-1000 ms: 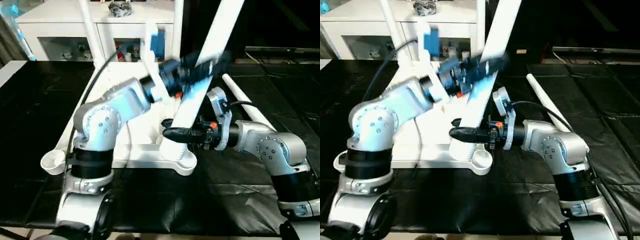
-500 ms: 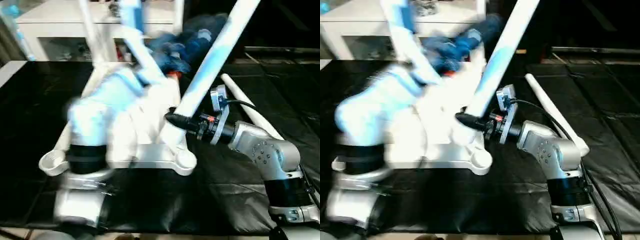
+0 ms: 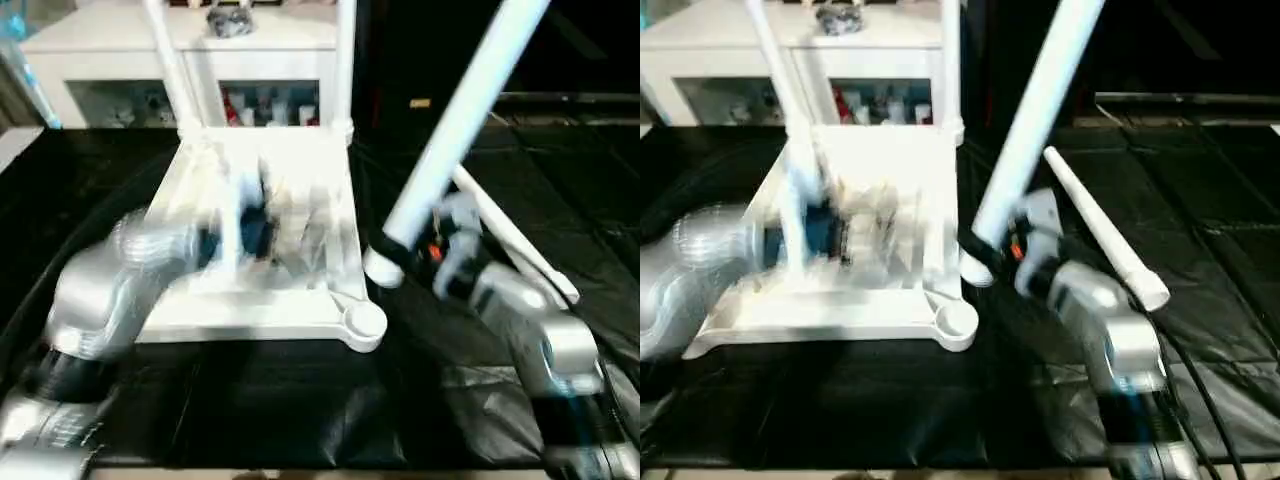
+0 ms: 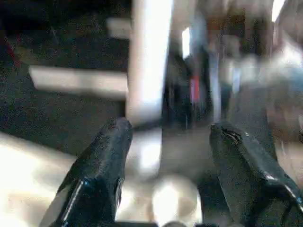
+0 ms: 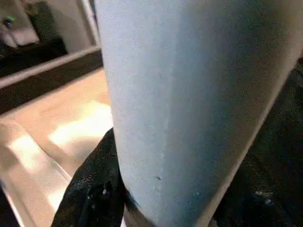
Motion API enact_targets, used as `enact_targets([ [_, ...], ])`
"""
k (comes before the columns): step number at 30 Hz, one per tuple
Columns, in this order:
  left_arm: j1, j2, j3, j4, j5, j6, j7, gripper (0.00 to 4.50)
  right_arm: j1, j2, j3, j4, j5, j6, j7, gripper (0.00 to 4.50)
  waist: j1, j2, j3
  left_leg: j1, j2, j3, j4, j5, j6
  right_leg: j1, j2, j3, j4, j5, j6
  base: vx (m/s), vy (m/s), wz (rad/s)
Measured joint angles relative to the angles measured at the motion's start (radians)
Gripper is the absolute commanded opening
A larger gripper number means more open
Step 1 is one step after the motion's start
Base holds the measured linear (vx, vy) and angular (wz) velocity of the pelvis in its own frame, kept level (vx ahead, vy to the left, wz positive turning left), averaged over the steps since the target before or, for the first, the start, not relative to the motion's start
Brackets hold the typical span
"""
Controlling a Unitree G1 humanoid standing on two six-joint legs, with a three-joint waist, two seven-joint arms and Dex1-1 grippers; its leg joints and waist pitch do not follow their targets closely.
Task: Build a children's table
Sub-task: Pick table leg, then insert table leg to table base
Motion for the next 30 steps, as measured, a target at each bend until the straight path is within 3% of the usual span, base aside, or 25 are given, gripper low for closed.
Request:
enact_targets([
  [4,0.025,0.032,-0.127,0.068,0.113,-0.097,-0.086,2.61,0.012,0.000,0.008,-0.016,0.001,-0.001,0.008,1.93,-0.001,0.000,0.000,0.000,0.000,0.000,0.000,0.000,-0.001,0.000,0.000,0.000,0.001,0.001,-0.001,0.000,0.000,0.00],
  [9,0.022,0.058,-0.214,0.202,0.239,-0.198,-0.111,2.15,0.025,0.000,0.032,-0.038,-0.001,-0.012,0.021,1.93,-0.014,0.003,0.000,0.005,0.000,0.000,-0.001,0.000,-0.001,0.003,0.000,0.000,0.001,0.001,-0.001,0.000,0.000,0.00],
  [19,-0.019,-0.005,-0.232,0.391,0.345,-0.363,-0.093,1.36,0.026,-0.003,0.045,-0.041,-0.010,-0.018,0.027,1.93,-0.030,0.003,0.000,0.012,0.000,0.000,-0.003,0.000,-0.001,0.009,0.000,0.000,0.000,0.000,0.000,0.000,0.000,0.00],
  [22,-0.026,-0.010,-0.232,0.414,0.352,-0.384,-0.099,1.24,0.026,-0.005,0.057,-0.041,-0.011,-0.019,0.030,1.93,-0.031,0.003,0.000,0.012,0.000,0.000,-0.003,0.000,-0.001,0.009,0.000,0.000,0.000,0.001,-0.001,0.000,0.000,0.00],
  [24,-0.028,-0.012,-0.231,0.426,0.353,-0.393,-0.106,0.92,0.026,-0.005,0.060,-0.041,-0.011,-0.020,0.035,1.93,-0.030,0.003,0.000,0.012,0.000,0.000,-0.003,0.000,-0.001,0.009,0.000,0.000,0.000,0.001,-0.001,0.000,0.000,0.00],
  [29,-0.031,-0.025,-0.230,0.462,0.358,-0.411,-0.123,0.76,0.026,-0.007,0.061,-0.041,-0.013,-0.020,0.041,1.93,-0.030,0.003,0.000,0.012,0.000,0.000,-0.003,0.000,-0.001,0.009,0.000,0.000,0.000,0.001,-0.001,0.000,0.000,0.00],
  [30,-0.033,-0.026,-0.229,0.471,0.362,-0.417,-0.126,0.51,0.026,-0.010,0.065,-0.041,-0.014,-0.020,0.044,1.93,-0.030,0.003,0.000,0.012,0.000,0.000,-0.003,0.000,-0.001,0.009,0.000,0.000,0.000,0.001,-0.001,0.000,0.000,0.00],
])
